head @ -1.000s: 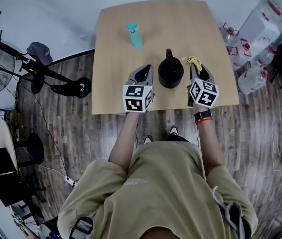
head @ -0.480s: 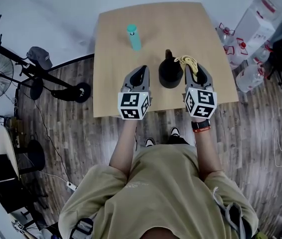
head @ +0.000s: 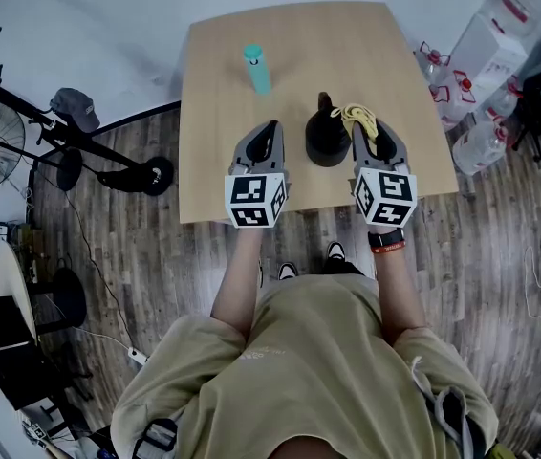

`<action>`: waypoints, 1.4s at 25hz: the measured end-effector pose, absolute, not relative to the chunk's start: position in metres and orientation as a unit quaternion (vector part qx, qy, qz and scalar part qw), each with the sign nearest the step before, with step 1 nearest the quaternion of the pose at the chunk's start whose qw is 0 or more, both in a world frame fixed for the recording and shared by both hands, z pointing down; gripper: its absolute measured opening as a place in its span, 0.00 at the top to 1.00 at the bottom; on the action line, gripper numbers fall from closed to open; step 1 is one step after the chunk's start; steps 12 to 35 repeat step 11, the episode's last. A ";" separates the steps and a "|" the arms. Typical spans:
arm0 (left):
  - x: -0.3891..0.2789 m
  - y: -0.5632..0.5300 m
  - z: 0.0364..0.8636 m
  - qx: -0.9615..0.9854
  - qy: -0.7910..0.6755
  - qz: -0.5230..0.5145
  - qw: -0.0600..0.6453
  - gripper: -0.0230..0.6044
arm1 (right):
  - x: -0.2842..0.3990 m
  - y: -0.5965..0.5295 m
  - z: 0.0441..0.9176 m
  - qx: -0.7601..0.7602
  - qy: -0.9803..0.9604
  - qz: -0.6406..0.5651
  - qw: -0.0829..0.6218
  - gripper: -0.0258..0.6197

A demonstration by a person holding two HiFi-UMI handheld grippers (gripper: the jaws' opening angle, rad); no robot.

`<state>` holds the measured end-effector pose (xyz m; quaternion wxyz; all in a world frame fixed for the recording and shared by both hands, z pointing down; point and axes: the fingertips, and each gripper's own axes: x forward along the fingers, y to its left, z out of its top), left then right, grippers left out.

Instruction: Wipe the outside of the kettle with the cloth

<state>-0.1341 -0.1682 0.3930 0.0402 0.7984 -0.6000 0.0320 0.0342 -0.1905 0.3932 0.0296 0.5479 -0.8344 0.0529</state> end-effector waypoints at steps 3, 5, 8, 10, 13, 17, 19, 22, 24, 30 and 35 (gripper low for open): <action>-0.134 -0.170 0.393 0.796 -0.604 0.037 0.036 0.93 | 0.035 -0.192 0.396 0.543 -0.837 0.059 0.031 0.76; -0.133 -0.171 0.393 0.796 -0.603 0.039 0.035 0.93 | 0.036 -0.193 0.398 0.540 -0.839 0.064 0.031 0.76; -0.129 -0.174 0.395 0.796 -0.603 0.041 0.035 0.93 | 0.041 -0.197 0.400 0.538 -0.840 0.066 0.031 0.76; -0.123 -0.177 0.395 0.797 -0.602 0.043 0.034 0.93 | 0.045 -0.201 0.401 0.538 -0.840 0.063 0.033 0.76; -0.121 -0.179 0.396 0.797 -0.601 0.044 0.034 0.93 | 0.048 -0.203 0.401 0.538 -0.840 0.062 0.034 0.76; -0.121 -0.179 0.396 0.797 -0.601 0.044 0.034 0.93 | 0.048 -0.203 0.401 0.538 -0.840 0.062 0.034 0.76; -0.121 -0.179 0.396 0.797 -0.601 0.044 0.034 0.93 | 0.048 -0.203 0.401 0.538 -0.840 0.062 0.034 0.76; -0.121 -0.179 0.396 0.797 -0.601 0.044 0.034 0.93 | 0.048 -0.203 0.401 0.538 -0.840 0.062 0.034 0.76; -0.121 -0.179 0.396 0.797 -0.601 0.044 0.034 0.93 | 0.048 -0.203 0.401 0.538 -0.840 0.062 0.034 0.76; -0.121 -0.179 0.396 0.797 -0.601 0.044 0.034 0.93 | 0.048 -0.203 0.401 0.538 -0.840 0.062 0.034 0.76; -0.121 -0.179 0.396 0.797 -0.601 0.044 0.034 0.93 | 0.048 -0.203 0.401 0.538 -0.840 0.062 0.034 0.76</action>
